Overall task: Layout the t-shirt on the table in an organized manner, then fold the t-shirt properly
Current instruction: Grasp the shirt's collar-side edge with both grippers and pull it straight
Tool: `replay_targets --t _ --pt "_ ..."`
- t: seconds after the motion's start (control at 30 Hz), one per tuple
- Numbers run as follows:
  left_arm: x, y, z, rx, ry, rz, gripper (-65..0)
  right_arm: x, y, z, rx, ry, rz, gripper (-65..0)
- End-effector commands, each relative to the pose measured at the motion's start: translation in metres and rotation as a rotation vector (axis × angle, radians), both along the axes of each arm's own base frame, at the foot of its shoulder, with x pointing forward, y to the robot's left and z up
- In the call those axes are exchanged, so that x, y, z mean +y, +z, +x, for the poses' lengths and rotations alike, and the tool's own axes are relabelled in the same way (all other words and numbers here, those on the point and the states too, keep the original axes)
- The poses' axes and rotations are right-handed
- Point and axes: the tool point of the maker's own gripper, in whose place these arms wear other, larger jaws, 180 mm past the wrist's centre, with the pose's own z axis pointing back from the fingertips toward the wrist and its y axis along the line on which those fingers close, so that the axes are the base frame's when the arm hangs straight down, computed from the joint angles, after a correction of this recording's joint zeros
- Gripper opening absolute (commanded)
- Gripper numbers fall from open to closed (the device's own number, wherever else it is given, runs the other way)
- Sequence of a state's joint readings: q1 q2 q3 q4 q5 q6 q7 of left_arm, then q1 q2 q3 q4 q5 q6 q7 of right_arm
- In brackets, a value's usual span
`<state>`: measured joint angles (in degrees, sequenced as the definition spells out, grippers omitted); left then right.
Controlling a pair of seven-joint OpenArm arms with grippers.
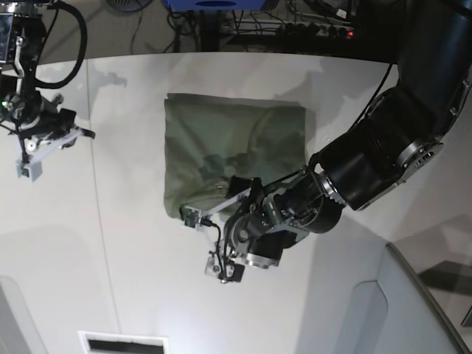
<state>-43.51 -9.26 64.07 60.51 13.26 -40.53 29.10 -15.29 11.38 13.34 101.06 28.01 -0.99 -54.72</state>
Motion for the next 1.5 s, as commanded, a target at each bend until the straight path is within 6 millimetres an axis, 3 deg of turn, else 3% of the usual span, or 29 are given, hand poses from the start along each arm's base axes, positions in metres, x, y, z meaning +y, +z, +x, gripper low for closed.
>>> replay_targets --t 0.0,0.1,0.17,0.23,0.3,0.43,0.53,0.67,0.87,1.13,1.2,1.3,1.4,1.47 --pt "-0.017 0.034 0.018 -0.078 -0.023 -0.045 0.0 -0.004 0.008 0.006 -0.029 0.004 -0.015 -59.9" --pt "-0.009 0.073 0.03 -0.185 0.038 -0.059 -1.0 -0.002 0.01 0.008 -0.04 0.005 -0.014 -59.9" --pt "-0.005 0.087 0.022 -0.221 0.073 -0.089 -10.7 0.011 0.012 0.01 -0.047 0.04 -0.003 -59.9" --pt "0.01 0.09 0.008 -0.234 0.112 -0.118 -31.4 0.036 0.016 0.013 -0.062 0.114 0.012 -59.9" --pt "0.028 0.073 -0.017 -0.189 0.163 -0.154 -64.0 0.068 0.018 0.015 -0.074 0.206 0.036 -60.0" --pt "0.062 0.036 -0.066 -0.078 0.301 -0.205 -65.0 0.115 0.022 0.025 -0.092 0.333 0.076 -60.0" --pt "0.07 0.024 -0.103 -0.008 0.364 -0.316 -65.0 0.153 0.029 0.027 -0.115 0.445 0.099 -60.0" --pt "0.082 0.006 -0.134 0.062 0.436 -0.379 -65.0 0.185 0.03 0.027 -0.117 0.534 0.124 -60.0" --pt "0.098 -0.031 -0.159 0.167 0.497 -0.33 -65.0 0.205 0.003 0.019 -0.042 0.514 0.179 -60.0" --pt "0.123 -0.06 -0.184 0.24 0.525 -0.241 -65.0 0.191 -0.05 0.003 0.039 0.443 0.17 -60.0" --pt "0.126 -0.062 -0.189 0.246 0.523 -0.231 -65.0 0.19 -0.054 -0.002 0.047 0.437 0.171 -60.0" --pt "0.124 -0.053 -0.182 0.219 0.519 -0.25 -65.0 0.191 -0.053 -0.004 0.048 0.439 0.173 -60.0" --pt "0.11 -0.021 -0.159 0.127 0.474 -0.302 -65.0 0.191 -0.027 0.005 -0.022 0.466 0.166 -60.0" --pt "0.098 0.004 -0.144 0.066 0.441 -0.35 -65.0 0.194 0.003 0.011 -0.074 0.503 0.162 -60.0"
